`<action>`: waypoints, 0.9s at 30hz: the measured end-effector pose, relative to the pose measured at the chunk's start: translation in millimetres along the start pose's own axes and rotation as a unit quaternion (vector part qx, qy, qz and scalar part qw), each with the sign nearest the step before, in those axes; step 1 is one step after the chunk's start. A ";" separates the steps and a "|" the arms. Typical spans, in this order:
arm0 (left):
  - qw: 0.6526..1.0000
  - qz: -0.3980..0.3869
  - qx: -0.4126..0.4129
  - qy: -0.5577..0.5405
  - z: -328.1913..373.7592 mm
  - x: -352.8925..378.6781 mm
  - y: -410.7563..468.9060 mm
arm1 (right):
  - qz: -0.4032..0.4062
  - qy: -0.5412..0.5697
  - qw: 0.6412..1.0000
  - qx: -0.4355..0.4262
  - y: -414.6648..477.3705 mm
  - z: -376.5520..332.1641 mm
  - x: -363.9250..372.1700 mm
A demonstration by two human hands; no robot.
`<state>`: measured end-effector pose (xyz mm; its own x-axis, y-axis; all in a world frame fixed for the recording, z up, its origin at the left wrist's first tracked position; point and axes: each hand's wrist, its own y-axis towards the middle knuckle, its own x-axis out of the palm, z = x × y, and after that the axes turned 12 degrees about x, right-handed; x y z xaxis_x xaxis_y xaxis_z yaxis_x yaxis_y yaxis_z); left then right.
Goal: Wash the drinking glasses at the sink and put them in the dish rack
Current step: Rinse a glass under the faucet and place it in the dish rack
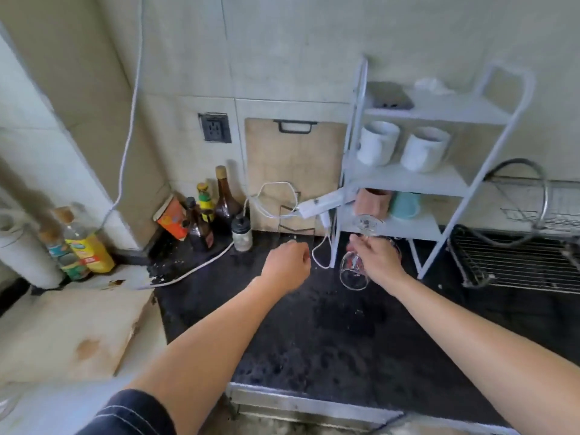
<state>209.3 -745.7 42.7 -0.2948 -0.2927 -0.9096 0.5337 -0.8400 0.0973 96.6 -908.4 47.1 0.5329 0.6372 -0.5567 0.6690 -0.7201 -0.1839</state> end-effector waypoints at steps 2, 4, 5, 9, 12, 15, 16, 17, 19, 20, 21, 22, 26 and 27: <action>0.999 -0.028 0.032 -0.007 20.5 19.1 30.6 | 0.025 -0.004 0.999 0.031 12.1 21.1 -24.6; 0.996 -0.052 0.065 -0.022 44.5 36.7 57.2 | 0.044 0.000 0.997 0.068 21.4 43.7 -50.6; 0.994 -0.063 0.083 -0.025 57.5 45.0 69.2 | 0.057 0.007 0.995 0.081 23.7 53.8 -64.5; 0.983 -0.098 0.151 -0.019 118.8 75.0 114.7 | 0.109 0.025 0.986 0.121 28.2 98.9 -129.6; 0.976 -0.104 0.191 -0.018 170.3 97.1 144.5 | 0.144 0.043 0.976 0.158 32.7 137.5 -181.9; 0.970 -0.109 0.218 -0.013 230.0 122.2 172.1 | 0.172 0.088 0.964 0.185 42.3 180.1 -236.0; 0.969 -0.106 0.225 -0.014 250.6 132.0 181.4 | 0.179 0.107 0.958 0.198 46.6 195.4 -254.1; 0.968 -0.103 0.230 -0.016 272.6 141.2 190.0 | 0.183 0.127 0.951 0.212 51.1 211.1 -272.8; 0.966 -0.099 0.236 -0.021 315.6 159.7 207.8 | 0.185 0.164 0.939 0.240 61.5 242.7 -308.4; 0.966 -0.098 0.239 -0.025 335.7 168.5 216.0 | 0.184 0.183 0.932 0.254 66.4 257.5 -324.9; 0.965 -0.095 0.243 -0.028 354.6 176.0 223.7 | 0.182 0.201 0.925 0.268 71.2 270.8 -340.3; 0.965 -0.089 0.247 -0.030 371.2 182.9 231.7 | 0.179 0.212 0.918 0.283 77.0 283.4 -354.4; 0.962 -0.056 0.266 -0.026 418.9 205.1 262.0 | 0.140 0.227 0.906 0.329 101.0 323.6 -398.9; 0.961 -0.047 0.273 -0.019 426.8 209.8 270.1 | 0.135 0.224 0.905 0.336 107.4 332.0 -407.2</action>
<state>-46.7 -1228.9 50.6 -0.3561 -0.2114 -0.9102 0.0102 -0.9749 0.2224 -220.5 -1336.3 -14.9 0.8875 0.3518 -0.2978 0.0971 -0.7743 -0.6253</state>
